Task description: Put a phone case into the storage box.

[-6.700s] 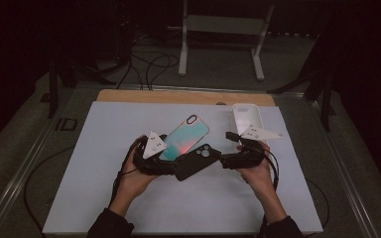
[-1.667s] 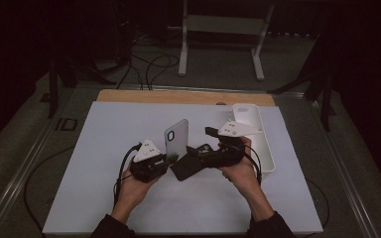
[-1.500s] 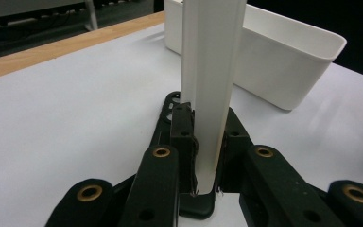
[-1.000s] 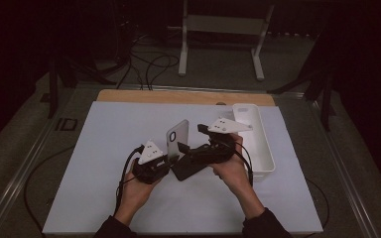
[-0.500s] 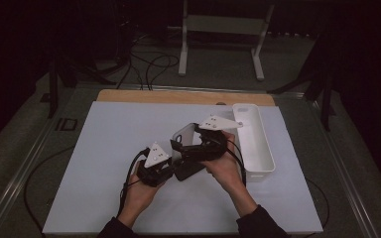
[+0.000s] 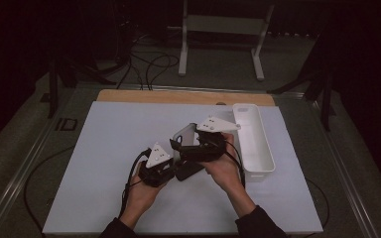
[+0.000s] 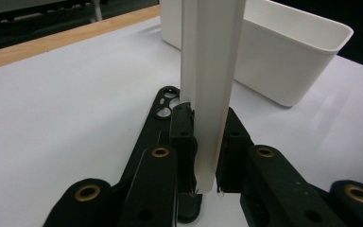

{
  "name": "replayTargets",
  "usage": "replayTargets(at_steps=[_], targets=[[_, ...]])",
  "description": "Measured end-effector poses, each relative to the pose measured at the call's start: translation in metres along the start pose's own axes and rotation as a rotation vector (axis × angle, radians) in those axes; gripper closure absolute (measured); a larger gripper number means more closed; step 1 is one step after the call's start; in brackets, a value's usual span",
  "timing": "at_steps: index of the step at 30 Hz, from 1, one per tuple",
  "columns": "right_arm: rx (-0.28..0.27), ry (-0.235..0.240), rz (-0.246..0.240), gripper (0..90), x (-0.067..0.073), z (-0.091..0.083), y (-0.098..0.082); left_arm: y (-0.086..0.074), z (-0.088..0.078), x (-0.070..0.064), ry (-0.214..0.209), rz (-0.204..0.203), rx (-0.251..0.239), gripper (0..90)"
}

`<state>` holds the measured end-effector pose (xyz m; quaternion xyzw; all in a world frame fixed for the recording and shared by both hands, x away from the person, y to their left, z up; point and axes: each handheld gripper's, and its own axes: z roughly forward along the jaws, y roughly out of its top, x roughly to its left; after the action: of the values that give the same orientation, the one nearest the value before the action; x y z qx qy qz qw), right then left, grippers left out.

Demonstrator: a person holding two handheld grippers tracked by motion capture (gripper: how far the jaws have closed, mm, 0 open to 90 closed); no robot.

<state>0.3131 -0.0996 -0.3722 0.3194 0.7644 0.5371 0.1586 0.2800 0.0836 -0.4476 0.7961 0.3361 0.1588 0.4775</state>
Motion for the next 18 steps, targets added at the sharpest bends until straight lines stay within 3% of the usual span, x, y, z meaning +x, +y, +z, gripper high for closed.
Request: replayTargets(at_steps=[3, 9, 15, 18], targets=[[-0.006, -0.004, 0.002, 16.4, -0.001, -0.001, 0.0, -0.001, -0.002, 0.001, -0.003, 0.01, 0.003, 74.3], [-0.01, -0.017, 0.002, 16.4, -0.004, -0.003, 0.001, -0.003, -0.012, 0.007, 0.017, 0.003, -0.02, 51.7], [-0.009, -0.022, 0.003, 16.4, -0.007, -0.003, 0.001, -0.006, -0.024, 0.012, 0.081, 0.016, -0.051, 18.5], [-0.008, -0.023, 0.003, 16.4, -0.008, -0.003, 0.001, -0.009, -0.03, 0.018, 0.086, 0.001, -0.06, 12.8]])
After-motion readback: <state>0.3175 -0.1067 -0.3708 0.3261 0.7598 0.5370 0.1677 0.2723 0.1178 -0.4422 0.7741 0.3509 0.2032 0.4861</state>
